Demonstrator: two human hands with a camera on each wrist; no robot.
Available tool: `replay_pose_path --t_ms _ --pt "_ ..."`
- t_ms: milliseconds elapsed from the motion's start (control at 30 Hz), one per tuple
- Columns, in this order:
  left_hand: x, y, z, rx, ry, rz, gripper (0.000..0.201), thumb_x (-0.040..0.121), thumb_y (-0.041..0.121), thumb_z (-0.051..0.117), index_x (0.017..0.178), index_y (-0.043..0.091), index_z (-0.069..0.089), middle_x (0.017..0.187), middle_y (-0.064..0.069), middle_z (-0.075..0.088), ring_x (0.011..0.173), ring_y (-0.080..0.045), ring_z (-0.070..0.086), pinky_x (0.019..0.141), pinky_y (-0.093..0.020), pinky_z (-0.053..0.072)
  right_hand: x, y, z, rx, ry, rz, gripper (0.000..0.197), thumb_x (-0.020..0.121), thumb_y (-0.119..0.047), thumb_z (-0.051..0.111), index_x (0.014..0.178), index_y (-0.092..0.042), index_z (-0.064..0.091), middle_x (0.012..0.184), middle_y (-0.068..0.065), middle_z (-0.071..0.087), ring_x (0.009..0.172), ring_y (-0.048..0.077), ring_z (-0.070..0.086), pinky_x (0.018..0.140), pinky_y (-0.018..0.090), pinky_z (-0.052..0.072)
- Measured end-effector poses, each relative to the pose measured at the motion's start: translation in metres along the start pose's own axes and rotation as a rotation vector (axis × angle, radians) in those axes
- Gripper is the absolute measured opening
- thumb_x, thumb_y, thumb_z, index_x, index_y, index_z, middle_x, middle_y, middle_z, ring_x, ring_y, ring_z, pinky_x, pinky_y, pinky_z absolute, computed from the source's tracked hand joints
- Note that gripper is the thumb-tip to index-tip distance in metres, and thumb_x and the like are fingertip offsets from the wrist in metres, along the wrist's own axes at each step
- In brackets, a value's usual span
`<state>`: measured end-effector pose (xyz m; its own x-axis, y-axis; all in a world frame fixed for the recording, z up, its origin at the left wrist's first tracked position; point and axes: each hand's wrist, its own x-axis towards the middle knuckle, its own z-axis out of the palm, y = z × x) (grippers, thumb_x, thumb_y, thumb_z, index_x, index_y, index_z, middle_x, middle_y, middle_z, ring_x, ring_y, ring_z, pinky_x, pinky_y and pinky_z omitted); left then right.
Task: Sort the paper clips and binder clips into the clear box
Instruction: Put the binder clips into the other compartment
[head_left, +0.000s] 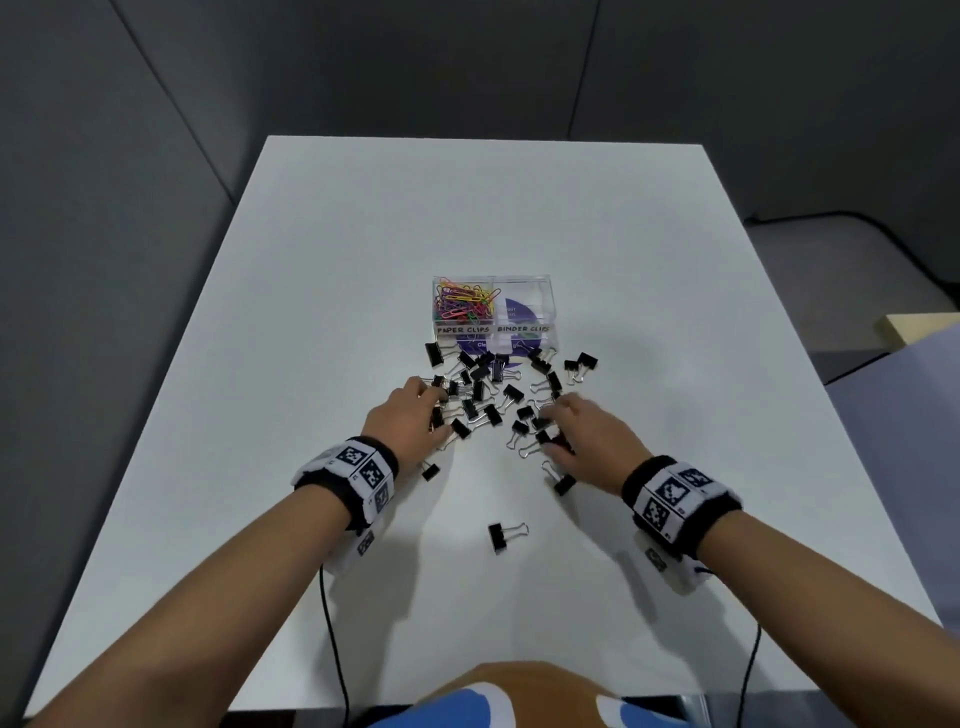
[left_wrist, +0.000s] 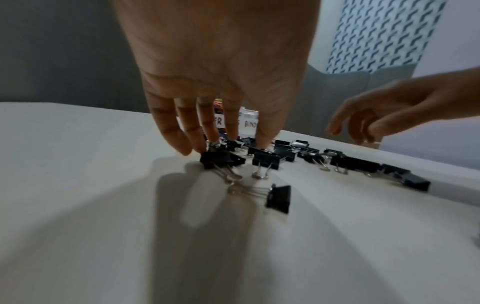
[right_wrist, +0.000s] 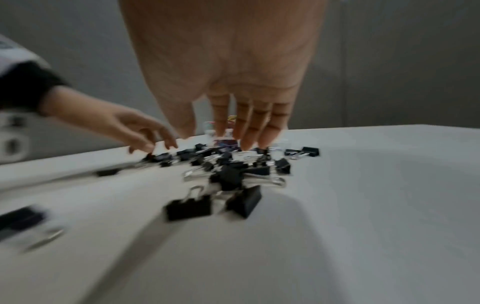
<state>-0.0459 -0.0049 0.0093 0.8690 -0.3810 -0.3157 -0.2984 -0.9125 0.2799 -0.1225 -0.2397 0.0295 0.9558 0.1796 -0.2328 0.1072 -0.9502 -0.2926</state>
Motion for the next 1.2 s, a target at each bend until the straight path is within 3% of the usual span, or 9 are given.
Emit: replay_pose_path --t_ms 133,233,300,433,533,667,867,1100,1200 --pt "-0.015 -0.003 0.009 0.054 -0.143 0.054 0.069 0.082 0.048 0.062 0.140 0.024 0.033 0.139 -0.005 0.035 0.123 -0.023 0.043 0.091 -0.037 0.046 -0.025 -0.030 0.023 -0.152 -0.208 -0.417 0.047 0.082 -0.043 0.061 0.118 -0.014 0.058 0.114 0.009 0.062 0.093 0.025 0.062 0.077 0.035 0.052" --pt "-0.024 0.002 0.020 -0.006 -0.171 0.081 0.069 0.082 0.038 0.066 0.140 0.023 0.033 0.138 -0.006 0.033 0.120 -0.024 0.044 0.091 -0.037 0.047 -0.029 -0.043 0.041 -0.238 -0.292 -0.497 0.046 0.060 -0.042 0.078 0.096 -0.018 0.065 0.088 0.003 0.067 0.066 0.021 0.063 0.052 0.026 0.049" --pt "-0.027 0.007 0.026 -0.086 -0.168 0.098 0.057 0.085 0.027 0.063 0.136 0.021 0.039 0.134 -0.007 0.035 0.113 -0.025 0.049 0.092 -0.036 0.048 -0.025 -0.047 0.049 -0.266 -0.257 -0.526 0.038 0.059 -0.033 0.080 0.090 -0.016 0.066 0.083 0.004 0.065 0.063 0.022 0.063 0.048 0.025 0.047" --pt "-0.031 0.017 0.032 -0.186 -0.150 0.106 0.037 0.090 0.015 0.056 0.127 0.017 0.049 0.123 -0.010 0.042 0.104 -0.027 0.054 0.089 -0.031 0.045 -0.017 -0.047 0.043 -0.167 -0.221 -0.376 0.023 0.086 -0.016 0.054 0.106 -0.005 0.058 0.103 0.016 0.058 0.093 0.033 0.057 0.070 0.043 0.052" --pt "-0.032 0.021 0.032 -0.202 -0.135 0.101 0.032 0.091 0.015 0.053 0.123 0.014 0.049 0.120 -0.011 0.043 0.100 -0.028 0.056 0.085 -0.031 0.045 -0.018 -0.042 0.034 -0.044 -0.156 -0.260 0.023 0.091 -0.017 0.047 0.109 -0.005 0.052 0.103 0.012 0.058 0.089 0.028 0.057 0.073 0.039 0.052" --pt "-0.029 0.025 0.029 -0.167 -0.134 0.113 0.033 0.089 0.014 0.053 0.121 0.010 0.047 0.120 -0.013 0.044 0.099 -0.030 0.057 0.084 -0.036 0.049 -0.015 -0.023 0.020 0.052 -0.089 -0.023 0.022 0.091 -0.014 0.048 0.112 -0.010 0.045 0.100 0.005 0.058 0.080 0.018 0.046 0.071 0.025 0.037" --pt "-0.018 0.028 0.020 -0.097 -0.156 0.132 0.033 0.091 0.011 0.052 0.123 0.011 0.046 0.121 -0.012 0.045 0.098 -0.031 0.057 0.081 -0.036 0.048 -0.020 0.015 0.012 0.019 -0.098 0.304 0.037 0.089 -0.028 0.051 0.121 -0.013 0.043 0.120 0.009 0.051 0.094 0.031 0.060 0.079 0.035 0.045" --pt "-0.005 0.032 0.017 -0.123 -0.136 0.091 0.038 0.088 -0.002 0.049 0.123 0.012 0.047 0.124 -0.013 0.043 0.090 -0.028 0.055 0.074 -0.031 0.043 -0.017 0.022 0.019 0.083 -0.160 0.332 0.031 0.093 -0.025 0.045 0.122 -0.015 0.049 0.122 0.010 0.054 0.104 0.030 0.058 0.084 0.034 0.045" --pt "0.003 0.029 0.018 -0.159 -0.148 0.090 0.044 0.089 -0.003 0.049 0.128 0.016 0.044 0.130 -0.013 0.042 0.102 -0.028 0.056 0.078 -0.029 0.042 -0.017 0.019 0.018 0.090 -0.140 0.323 0.034 0.093 -0.024 0.043 0.126 -0.018 0.046 0.124 0.008 0.051 0.102 0.030 0.059 0.081 0.033 0.044"
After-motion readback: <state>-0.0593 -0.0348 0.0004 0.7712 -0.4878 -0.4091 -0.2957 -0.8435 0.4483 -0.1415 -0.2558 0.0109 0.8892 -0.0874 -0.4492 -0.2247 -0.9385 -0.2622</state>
